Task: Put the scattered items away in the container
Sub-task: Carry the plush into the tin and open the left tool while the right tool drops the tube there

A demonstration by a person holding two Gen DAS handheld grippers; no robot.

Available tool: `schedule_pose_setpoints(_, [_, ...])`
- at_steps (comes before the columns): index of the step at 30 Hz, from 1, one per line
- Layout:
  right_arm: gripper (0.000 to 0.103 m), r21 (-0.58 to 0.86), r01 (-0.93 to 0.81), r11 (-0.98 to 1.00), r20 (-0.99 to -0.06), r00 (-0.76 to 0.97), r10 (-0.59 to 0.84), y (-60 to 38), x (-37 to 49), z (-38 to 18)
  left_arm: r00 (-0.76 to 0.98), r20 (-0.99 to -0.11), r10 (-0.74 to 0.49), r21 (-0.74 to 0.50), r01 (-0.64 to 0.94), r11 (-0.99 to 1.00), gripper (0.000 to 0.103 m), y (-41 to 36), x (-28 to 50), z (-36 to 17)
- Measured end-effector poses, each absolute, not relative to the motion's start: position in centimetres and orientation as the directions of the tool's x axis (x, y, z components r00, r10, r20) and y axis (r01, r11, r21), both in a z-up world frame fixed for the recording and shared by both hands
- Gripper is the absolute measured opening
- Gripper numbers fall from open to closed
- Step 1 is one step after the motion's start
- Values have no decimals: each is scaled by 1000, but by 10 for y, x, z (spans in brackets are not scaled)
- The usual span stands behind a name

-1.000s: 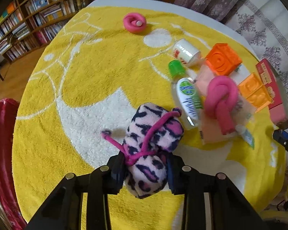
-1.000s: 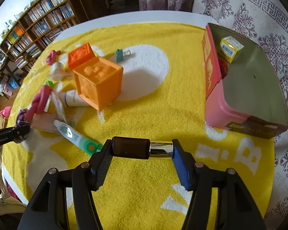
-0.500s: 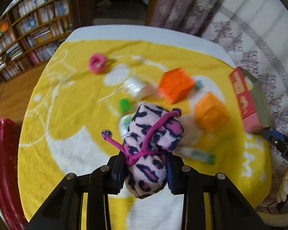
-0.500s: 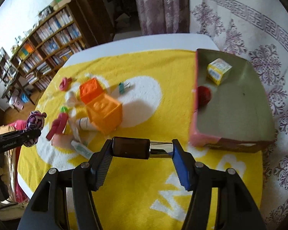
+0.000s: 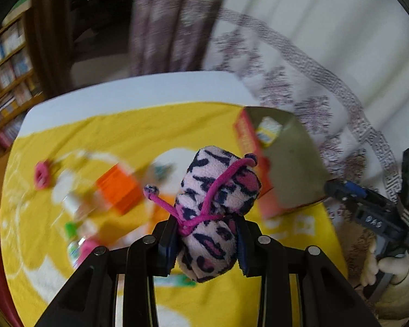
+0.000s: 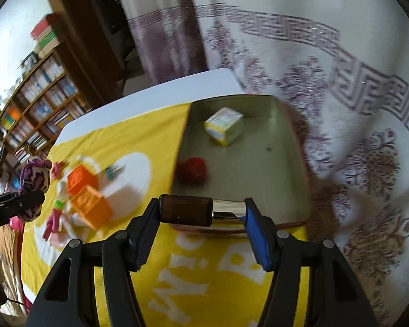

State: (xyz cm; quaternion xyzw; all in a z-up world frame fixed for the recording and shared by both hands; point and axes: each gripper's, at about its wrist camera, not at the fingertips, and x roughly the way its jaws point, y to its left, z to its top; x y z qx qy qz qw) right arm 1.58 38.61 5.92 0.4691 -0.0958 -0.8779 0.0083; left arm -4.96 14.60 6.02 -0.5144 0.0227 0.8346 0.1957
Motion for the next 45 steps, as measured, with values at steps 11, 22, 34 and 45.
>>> schedule_pose_setpoints(11, [64, 184, -98, -978, -808, -582, -93, 427, 6, 64, -334, -854, 398, -185, -520, -834, 36, 260, -72, 68])
schedule_pose_setpoints(22, [79, 226, -126, -966, -810, -574, -115, 451, -7, 55, -300, -822, 484, -267, -548, -793, 81, 302, -85, 75])
schedule_pose_setpoints(34, [79, 242, -116, -963, -826, -545, -142, 444, -9, 46, -311, -844, 436, -269, -457, -848, 81, 270, -91, 68])
schedule_pose_setpoints(45, [79, 235, -84, -968, -828, -538, -154, 418, -3, 51, -330, -850, 410, -256, -421, -870, 81, 238, -80, 68])
